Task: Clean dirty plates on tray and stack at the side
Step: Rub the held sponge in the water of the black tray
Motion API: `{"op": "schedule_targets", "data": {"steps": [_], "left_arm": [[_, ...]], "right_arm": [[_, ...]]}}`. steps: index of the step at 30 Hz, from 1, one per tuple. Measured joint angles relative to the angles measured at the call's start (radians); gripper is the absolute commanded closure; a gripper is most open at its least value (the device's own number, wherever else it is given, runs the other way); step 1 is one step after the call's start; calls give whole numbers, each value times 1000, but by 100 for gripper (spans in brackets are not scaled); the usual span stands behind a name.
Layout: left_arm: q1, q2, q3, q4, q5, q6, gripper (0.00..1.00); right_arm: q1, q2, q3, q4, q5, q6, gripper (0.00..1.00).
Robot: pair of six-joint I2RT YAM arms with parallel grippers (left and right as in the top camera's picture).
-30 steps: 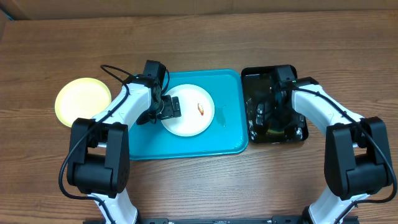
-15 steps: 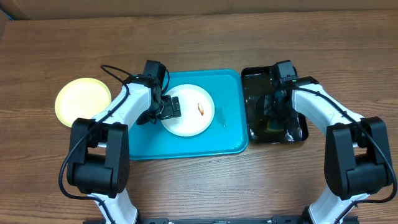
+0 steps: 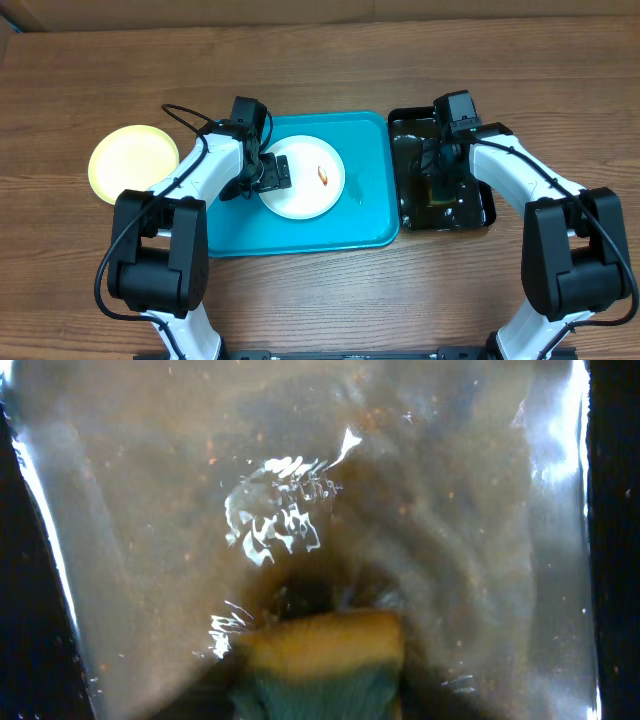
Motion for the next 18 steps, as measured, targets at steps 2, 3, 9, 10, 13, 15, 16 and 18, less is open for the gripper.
{"op": "schedule_targets", "data": {"steps": [2, 3, 9, 10, 13, 15, 16, 18], "left_arm": [[0, 0, 0, 0, 0, 0, 0], [0, 0, 0, 0, 0, 0, 0], [0, 0, 0, 0, 0, 0, 0], [0, 0, 0, 0, 0, 0, 0], [0, 0, 0, 0, 0, 0, 0], [0, 0, 0, 0, 0, 0, 0], [0, 0, 0, 0, 0, 0, 0], [0, 0, 0, 0, 0, 0, 0]], "right_arm": [[0, 1, 15, -71, 0, 0, 0], [0, 1, 32, -122, 1, -2, 0], [0, 1, 148, -369, 1, -3, 0], [0, 1, 150, -394, 1, -2, 0], [0, 1, 121, -408, 1, -3, 0], [0, 1, 78, -351, 1, -3, 0], [0, 1, 60, -323, 1, -3, 1], [0, 1, 17, -266, 1, -3, 4]]}}
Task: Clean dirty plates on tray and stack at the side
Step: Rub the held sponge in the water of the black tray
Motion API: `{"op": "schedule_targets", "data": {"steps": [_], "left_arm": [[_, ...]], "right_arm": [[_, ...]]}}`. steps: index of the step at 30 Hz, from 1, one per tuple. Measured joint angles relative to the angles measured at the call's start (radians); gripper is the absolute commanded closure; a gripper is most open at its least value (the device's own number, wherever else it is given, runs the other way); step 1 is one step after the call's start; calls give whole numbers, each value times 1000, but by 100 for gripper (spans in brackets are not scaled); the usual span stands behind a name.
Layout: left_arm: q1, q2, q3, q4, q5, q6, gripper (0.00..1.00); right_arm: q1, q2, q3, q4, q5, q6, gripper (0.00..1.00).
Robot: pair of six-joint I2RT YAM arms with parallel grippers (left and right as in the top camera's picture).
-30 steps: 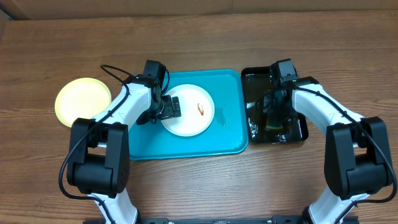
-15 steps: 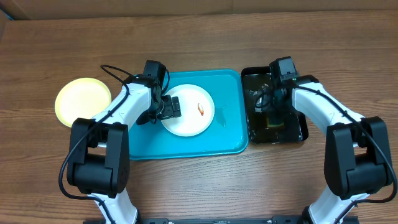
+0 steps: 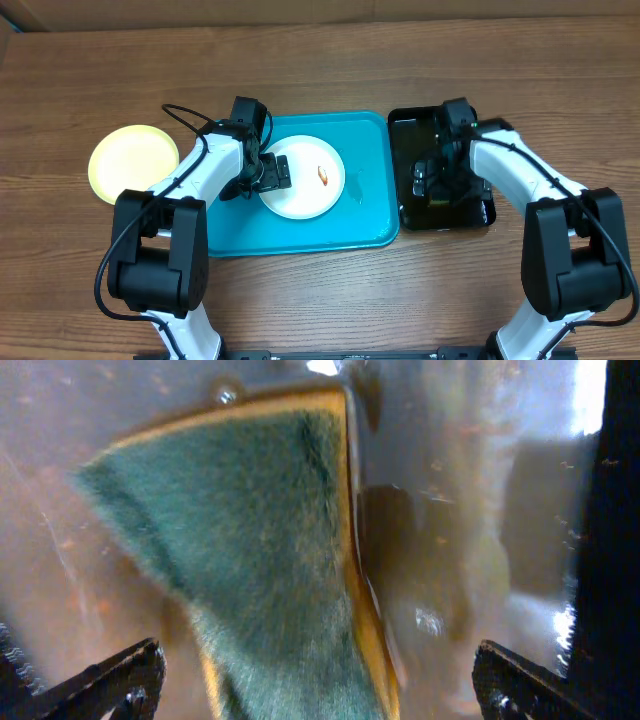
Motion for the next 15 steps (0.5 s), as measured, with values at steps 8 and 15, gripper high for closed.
{"op": "schedule_targets", "data": {"steps": [8, 15], "left_arm": [[0, 0, 0, 0, 0, 0, 0], [0, 0, 0, 0, 0, 0, 0]], "right_arm": [[1, 1, -31, 3, -11, -2, 82], [0, 1, -8, -34, -10, -2, 9]]}}
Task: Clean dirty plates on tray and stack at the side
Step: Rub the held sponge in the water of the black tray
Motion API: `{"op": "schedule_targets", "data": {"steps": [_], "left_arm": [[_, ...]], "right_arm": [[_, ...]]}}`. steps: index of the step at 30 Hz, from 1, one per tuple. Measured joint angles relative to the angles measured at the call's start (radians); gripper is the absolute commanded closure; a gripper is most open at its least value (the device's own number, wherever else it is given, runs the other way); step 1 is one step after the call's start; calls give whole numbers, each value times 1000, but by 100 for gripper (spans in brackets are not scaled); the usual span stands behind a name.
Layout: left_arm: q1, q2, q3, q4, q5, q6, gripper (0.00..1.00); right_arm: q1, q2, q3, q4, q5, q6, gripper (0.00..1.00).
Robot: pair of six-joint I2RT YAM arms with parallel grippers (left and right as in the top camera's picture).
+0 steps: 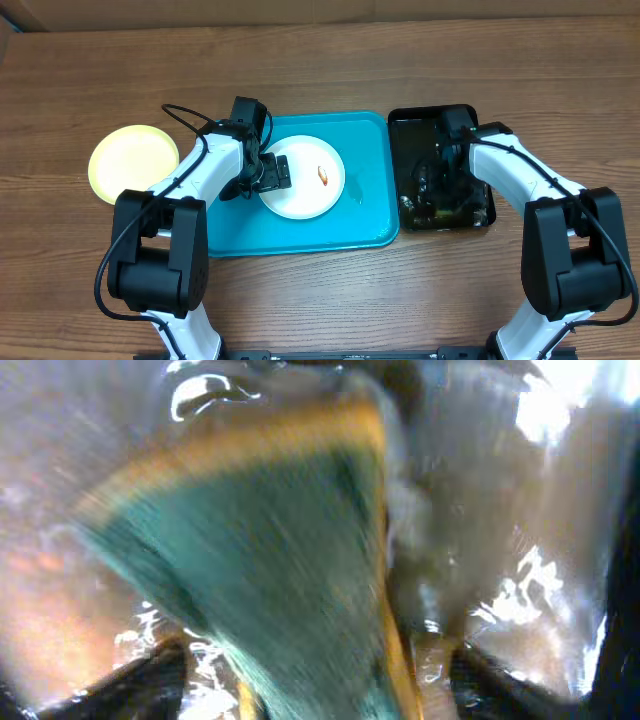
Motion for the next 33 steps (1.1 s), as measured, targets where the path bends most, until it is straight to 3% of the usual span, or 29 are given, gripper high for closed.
{"op": "schedule_targets", "data": {"steps": [4, 11, 14, 15, 16, 17, 32, 33], "left_arm": [[0, 0, 0, 0, 0, 0, 0], [0, 0, 0, 0, 0, 0, 0], [0, 0, 0, 0, 0, 0, 0], [0, 0, 0, 0, 0, 0, 0], [0, 0, 0, 0, 0, 0, 0], [0, 0, 0, 0, 0, 0, 0], [0, 0, 0, -1, 0, 0, 0], [0, 0, 0, -1, 0, 0, 8]], "right_arm": [[0, 0, 8, 83, 10, -2, 9], [0, 0, 11, 95, 26, -2, 22], [0, 0, 1, 93, 26, -9, 49], [0, 0, -5, 92, 27, -13, 61], [0, 0, -10, 92, 25, -7, 83], [0, 0, -11, 87, 27, -6, 96], [0, 0, 155, -107, 29, -1, 96], [0, 0, 155, -112, 29, -2, 96]]}}
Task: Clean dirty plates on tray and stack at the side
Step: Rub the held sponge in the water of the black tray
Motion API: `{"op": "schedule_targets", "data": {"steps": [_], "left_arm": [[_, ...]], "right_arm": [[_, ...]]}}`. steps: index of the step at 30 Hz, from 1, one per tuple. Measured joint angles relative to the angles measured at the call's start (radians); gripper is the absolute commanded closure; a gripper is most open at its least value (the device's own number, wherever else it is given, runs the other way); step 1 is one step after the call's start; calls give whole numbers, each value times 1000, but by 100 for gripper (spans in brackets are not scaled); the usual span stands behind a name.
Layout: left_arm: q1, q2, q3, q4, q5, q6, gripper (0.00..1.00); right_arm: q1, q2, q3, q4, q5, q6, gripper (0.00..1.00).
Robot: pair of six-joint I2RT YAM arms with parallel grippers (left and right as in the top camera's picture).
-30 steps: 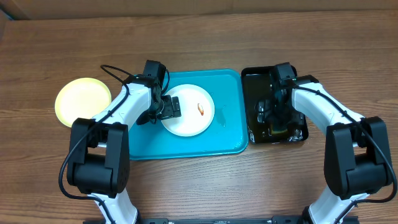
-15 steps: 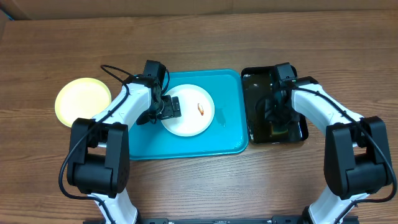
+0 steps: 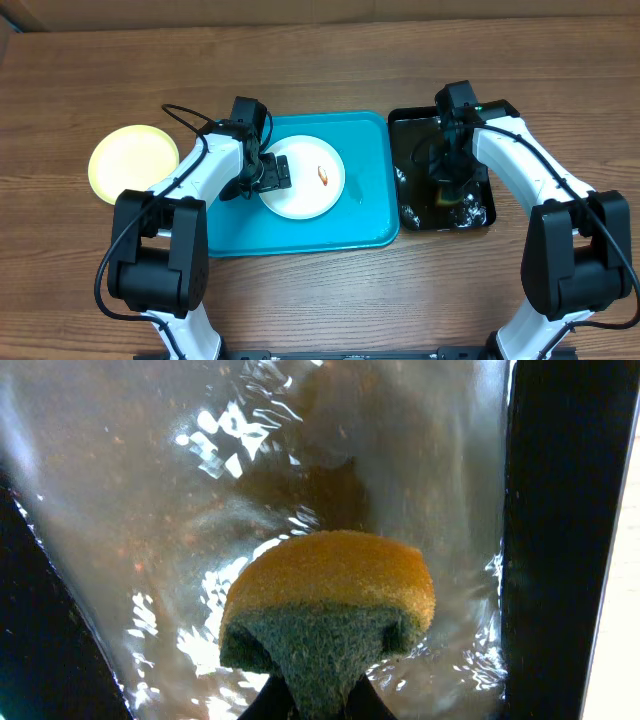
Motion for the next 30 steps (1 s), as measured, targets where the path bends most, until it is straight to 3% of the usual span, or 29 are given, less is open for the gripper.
{"op": "schedule_targets", "data": {"steps": [3, 5, 7, 28, 30], "left_arm": [[0, 0, 0, 2, 0, 0, 47], [0, 0, 0, 9, 1, 0, 84], [0, 0, 0, 24, 0, 0, 96], [-32, -2, 1, 20, 43, -27, 96], [-44, -2, 1, 15, 56, -27, 90]], "right_arm": [[0, 0, 0, 2, -4, 0, 96], [0, 0, 0, 3, -10, -3, 96], [0, 0, 0, 3, -27, -14, 96], [0, 0, 0, 31, -81, -51, 96], [0, 0, 1, 45, -79, -49, 96]]}}
